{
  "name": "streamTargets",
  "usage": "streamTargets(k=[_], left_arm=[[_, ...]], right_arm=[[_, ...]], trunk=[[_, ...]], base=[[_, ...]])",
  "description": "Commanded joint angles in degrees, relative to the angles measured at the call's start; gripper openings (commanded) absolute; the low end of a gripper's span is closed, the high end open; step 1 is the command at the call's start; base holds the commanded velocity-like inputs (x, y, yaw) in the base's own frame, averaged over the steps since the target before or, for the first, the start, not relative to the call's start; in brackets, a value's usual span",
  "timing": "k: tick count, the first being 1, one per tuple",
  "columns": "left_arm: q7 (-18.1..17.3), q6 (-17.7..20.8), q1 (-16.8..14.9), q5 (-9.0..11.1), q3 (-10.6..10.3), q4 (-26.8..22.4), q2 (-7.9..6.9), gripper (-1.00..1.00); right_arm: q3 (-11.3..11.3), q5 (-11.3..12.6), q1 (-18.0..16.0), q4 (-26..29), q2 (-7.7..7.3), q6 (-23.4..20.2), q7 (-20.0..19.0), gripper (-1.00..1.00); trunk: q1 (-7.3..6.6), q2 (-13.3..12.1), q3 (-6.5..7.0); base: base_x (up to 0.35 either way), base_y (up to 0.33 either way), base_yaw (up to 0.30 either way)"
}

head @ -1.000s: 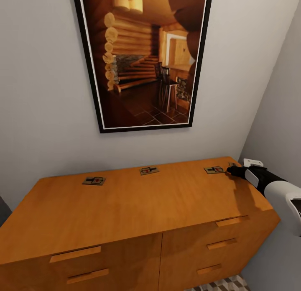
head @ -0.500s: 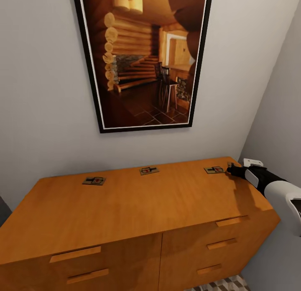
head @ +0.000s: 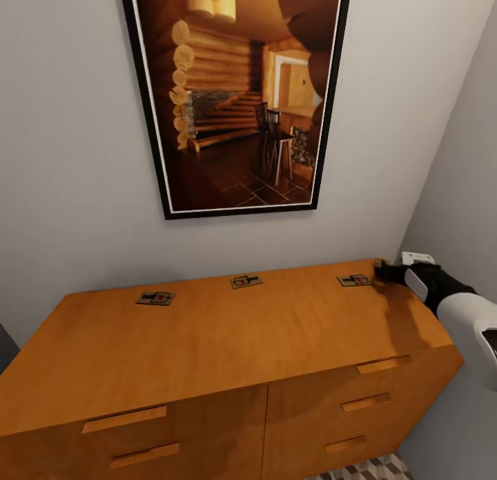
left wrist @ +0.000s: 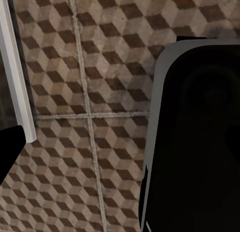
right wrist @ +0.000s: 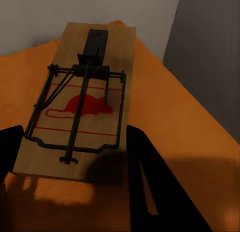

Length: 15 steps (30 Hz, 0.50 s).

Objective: Take the four mousetraps from the cabinet in the bathroom and place them on the bathroom floor. Make sure all four end up on the same floor surface, and ensure that at least two of them are either under or directly next to the same bathroom sink.

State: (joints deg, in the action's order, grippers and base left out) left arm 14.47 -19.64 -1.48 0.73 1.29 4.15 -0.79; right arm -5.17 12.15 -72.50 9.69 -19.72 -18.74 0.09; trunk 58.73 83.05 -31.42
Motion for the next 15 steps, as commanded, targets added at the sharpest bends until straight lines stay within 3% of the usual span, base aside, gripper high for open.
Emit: streamTargets(k=[1, 6, 15], left_arm=[[0.0, -0.5, -0.1, 0.1, 0.1, 0.2, 0.0, 1.0], [0.0, -0.5, -0.1, 0.1, 0.1, 0.2, 0.0, 1.0], [0.0, -0.5, -0.1, 0.1, 0.1, 0.2, 0.0, 1.0]], right_arm=[[-0.5, 0.7, 0.0, 1.5, -0.06, -1.8, 0.0, -1.0], [-0.5, 0.7, 0.0, 4.6, -0.06, -4.8, 0.0, -1.0], [-0.6, 0.7, 0.0, 5.3, -0.06, -5.4, 0.0, -1.0]], trunk=[[0.0, 0.0, -0.06], [0.0, 0.0, -0.06], [0.0, 0.0, -0.06]], base=[[0.0, 0.0, 0.0], [0.0, 0.0, 0.0], [-0.01, 0.0, 0.0]])
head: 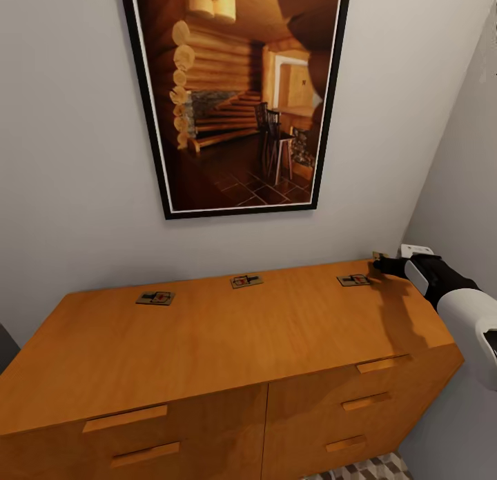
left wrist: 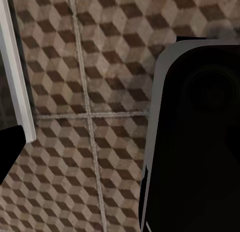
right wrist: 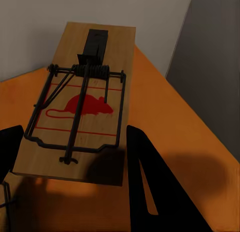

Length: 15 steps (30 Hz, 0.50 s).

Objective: Take the four mousetraps from the cabinet in the bathroom and place them on the bathroom floor. Make sure all four end up on the same floor surface, and ensure that at least two of them are either under or directly next to the same bathroom sink.

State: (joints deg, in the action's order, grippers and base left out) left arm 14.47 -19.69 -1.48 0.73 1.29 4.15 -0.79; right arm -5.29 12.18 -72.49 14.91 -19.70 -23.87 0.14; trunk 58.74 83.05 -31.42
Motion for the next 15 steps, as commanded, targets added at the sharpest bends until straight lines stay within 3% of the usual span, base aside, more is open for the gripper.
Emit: streamTargets(k=[1, 15], left_arm=[[0.0, -0.4, -0.1, 0.1, 0.1, 0.2, 0.0, 1.0], [0.0, -0.4, -0.1, 0.1, 0.1, 0.2, 0.0, 1.0]], right_arm=[[-0.5, 0.7, 0.0, 0.1, -0.07, -0.3, 0.0, -1.0], [-0.6, 0.6, 0.0, 0.1, 0.02, -0.3, 0.0, -1.0]], trunk=[[-0.01, 0.0, -0.06], [-0.01, 0.0, -0.06]], base=[[-0.131, 0.0, 0.0], [-0.297, 0.0, 0.0]])
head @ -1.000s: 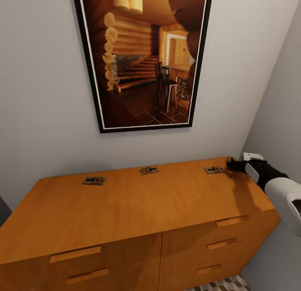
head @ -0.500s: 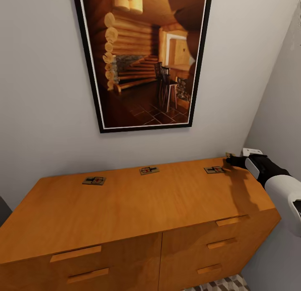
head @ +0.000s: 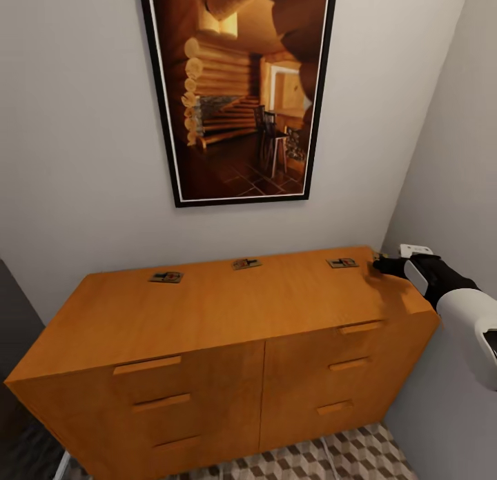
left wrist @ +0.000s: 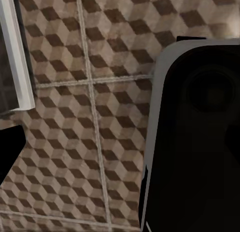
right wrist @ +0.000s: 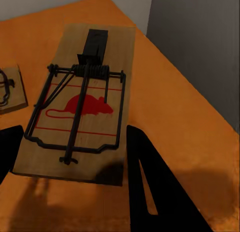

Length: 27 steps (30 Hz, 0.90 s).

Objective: Take the four mousetraps from the cabinet in the bathroom and place them on the bathroom floor. Make sure all four end up on the same floor surface, and ensure that at least two of them are either under or directly next to the same bathroom sink.

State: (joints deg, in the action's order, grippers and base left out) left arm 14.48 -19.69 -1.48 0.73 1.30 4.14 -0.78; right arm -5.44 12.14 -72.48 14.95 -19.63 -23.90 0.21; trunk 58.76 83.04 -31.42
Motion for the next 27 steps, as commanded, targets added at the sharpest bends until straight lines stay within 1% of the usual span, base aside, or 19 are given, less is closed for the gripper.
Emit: streamTargets(k=[1, 4, 7, 11, 27], left_arm=[[0.0, -0.4, -0.1, 0.1, 0.1, 0.3, -0.01, 1.0], [0.0, -0.4, -0.1, 0.1, 0.1, 0.3, -0.01, 1.0], [0.0, -0.4, -0.1, 0.1, 0.1, 0.3, -0.01, 1.0], [0.0, -0.4, -0.1, 0.1, 0.1, 0.3, -0.01, 1.0], [0.0, -0.4, -0.1, 0.1, 0.1, 0.3, -0.09, 1.0]], right_arm=[[-0.4, 0.6, 0.0, 0.1, -0.06, -0.3, 0.0, -1.0], [-0.4, 0.1, 0.0, 0.1, -0.06, -0.3, 0.0, -1.0], [-0.4, -1.1, 0.0, 0.1, -0.01, -0.3, 0.0, -1.0], [-0.4, -2.0, 0.0, 0.0, 0.02, -0.3, 0.0, -1.0], [-0.4, -2.2, 0.0, -0.2, 0.22, -0.2, 1.1, -1.0]], trunk=[[-0.04, 0.0, -0.05], [-0.04, 0.0, -0.05], [-0.04, 0.0, -0.05], [-0.04, 0.0, -0.05], [-0.04, 0.0, -0.05]], base=[[-0.333, 0.0, 0.0], [-0.334, 0.0, 0.0], [-0.334, 0.0, 0.0], [-0.334, 0.0, 0.0], [-0.334, 0.0, 0.0]])
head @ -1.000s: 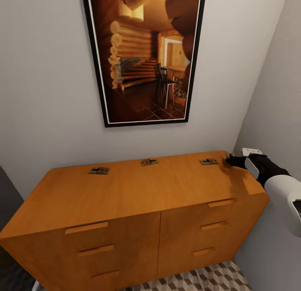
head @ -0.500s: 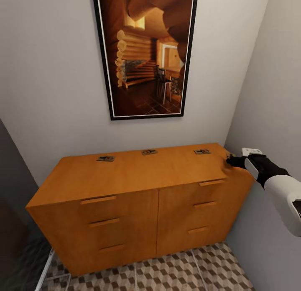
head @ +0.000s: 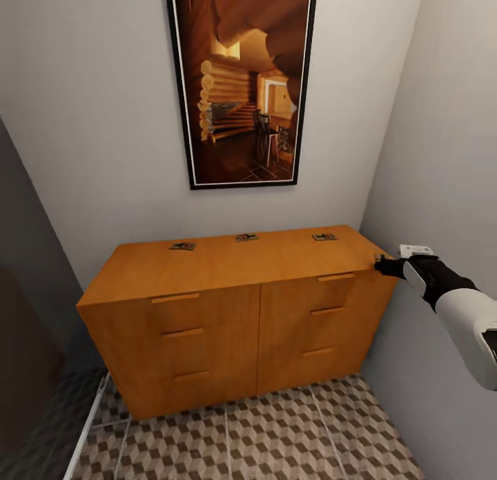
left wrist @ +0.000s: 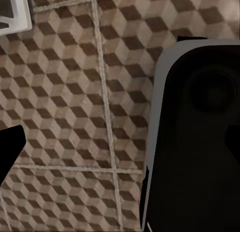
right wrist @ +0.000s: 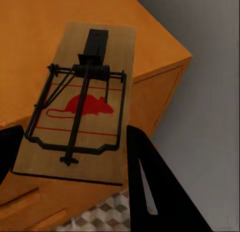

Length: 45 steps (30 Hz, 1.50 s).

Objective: Take the four mousetraps from the cabinet in the bathroom and place them on the bathroom floor. Make sure all four end up on the same floor surface, and ensure that at least two of them are either under or directly next to the same bathroom sink.

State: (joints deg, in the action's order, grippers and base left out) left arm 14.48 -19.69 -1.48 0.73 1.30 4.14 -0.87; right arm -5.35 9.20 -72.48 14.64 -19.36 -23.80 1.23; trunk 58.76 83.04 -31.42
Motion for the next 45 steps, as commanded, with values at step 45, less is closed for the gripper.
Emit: streamTargets(k=[45], left_arm=[[0.0, -0.5, -0.1, -0.1, 0.3, -0.3, 0.37, 1.0]], right_arm=[[-0.4, -3.3, 15.5, -13.7, 10.1, 18.4, -0.8, -1.0]], trunk=[[-0.04, 0.0, -0.05]], base=[[-0.229, 0.0, 0.0]])
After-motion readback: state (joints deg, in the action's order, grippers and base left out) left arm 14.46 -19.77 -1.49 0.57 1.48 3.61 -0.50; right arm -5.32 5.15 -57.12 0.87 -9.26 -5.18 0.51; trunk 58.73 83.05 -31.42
